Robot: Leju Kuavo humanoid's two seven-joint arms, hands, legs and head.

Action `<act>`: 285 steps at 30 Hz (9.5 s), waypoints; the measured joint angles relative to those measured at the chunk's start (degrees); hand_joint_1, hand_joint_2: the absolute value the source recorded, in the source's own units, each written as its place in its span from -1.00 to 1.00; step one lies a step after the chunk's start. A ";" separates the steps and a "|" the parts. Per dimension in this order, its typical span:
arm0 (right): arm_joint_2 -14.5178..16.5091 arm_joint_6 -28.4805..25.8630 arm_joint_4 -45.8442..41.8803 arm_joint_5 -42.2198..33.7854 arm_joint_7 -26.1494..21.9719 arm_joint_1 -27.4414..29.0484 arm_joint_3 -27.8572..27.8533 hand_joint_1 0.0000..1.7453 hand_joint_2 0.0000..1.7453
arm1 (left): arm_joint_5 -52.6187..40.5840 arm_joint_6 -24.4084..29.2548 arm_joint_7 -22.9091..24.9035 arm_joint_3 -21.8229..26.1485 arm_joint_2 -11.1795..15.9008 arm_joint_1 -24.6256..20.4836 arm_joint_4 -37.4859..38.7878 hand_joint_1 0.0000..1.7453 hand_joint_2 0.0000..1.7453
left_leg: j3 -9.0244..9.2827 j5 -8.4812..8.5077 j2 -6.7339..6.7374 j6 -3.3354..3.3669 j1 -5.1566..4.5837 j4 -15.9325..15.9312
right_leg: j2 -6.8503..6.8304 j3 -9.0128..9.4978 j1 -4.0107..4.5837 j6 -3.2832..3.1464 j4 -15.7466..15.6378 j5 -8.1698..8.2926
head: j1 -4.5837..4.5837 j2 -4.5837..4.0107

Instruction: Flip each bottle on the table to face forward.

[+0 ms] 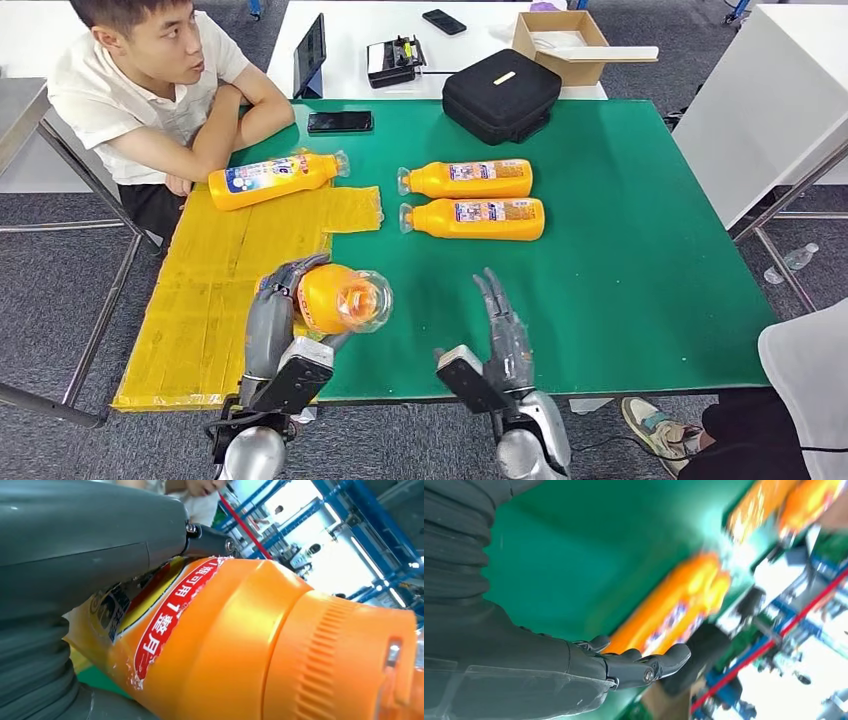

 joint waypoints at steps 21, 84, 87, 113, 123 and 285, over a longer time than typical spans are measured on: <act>1.11 -0.87 -10.27 -0.64 -6.32 -2.62 -10.52 -1.00 1.00 | -46.25 8.16 12.16 4.11 1.30 -7.07 11.17 1.00 1.00 | 0.00 0.06 -0.03 0.05 -0.01 0.00 | -0.01 0.03 0.00 0.01 0.04 0.01 | 0.00 0.00; -0.21 -1.29 10.70 -5.45 -13.28 -12.05 -10.93 -1.00 1.00 | -49.45 -8.49 19.60 7.62 2.95 -30.96 58.13 -1.00 1.00 | 1.32 0.16 -0.15 0.03 -0.02 -0.03 | -0.05 1.40 0.00 -0.02 0.03 0.01 | 0.01 0.00; -0.21 -1.61 10.70 -5.39 -13.28 -12.03 -10.93 -1.00 1.00 | -49.46 -7.58 19.85 7.24 2.80 -30.90 58.02 -1.00 1.00 | 1.33 0.17 -0.15 0.03 -0.02 -0.03 | -0.05 1.40 0.00 -0.02 0.03 0.02 | 0.01 0.00; -0.55 -3.10 0.82 -2.80 -12.23 -2.13 -13.66 -1.00 1.00 | -49.46 -9.08 20.57 -6.82 4.49 -11.44 20.90 -1.00 1.00 | 0.09 0.17 -0.09 0.01 -0.02 0.00 | -0.03 0.14 -0.01 0.02 0.05 0.02 | 0.00 0.00; 0.84 0.85 -2.97 -9.25 -11.85 -0.69 -14.39 -1.00 1.00 | -42.31 -6.23 14.91 -8.06 4.48 -7.74 13.37 -1.00 1.00 | 0.04 0.16 -0.07 0.01 -0.02 0.00 | -0.03 0.08 -0.01 0.02 0.05 0.02 | 0.00 0.00; -17.63 21.56 10.56 -15.93 4.34 -6.58 -11.44 1.00 1.00 | 28.06 -18.03 7.64 -6.39 1.03 -1.40 7.45 -1.00 1.00 | 1.06 -0.17 0.20 0.10 0.07 0.01 | 0.21 1.09 0.13 0.02 -0.14 0.01 | -0.02 0.00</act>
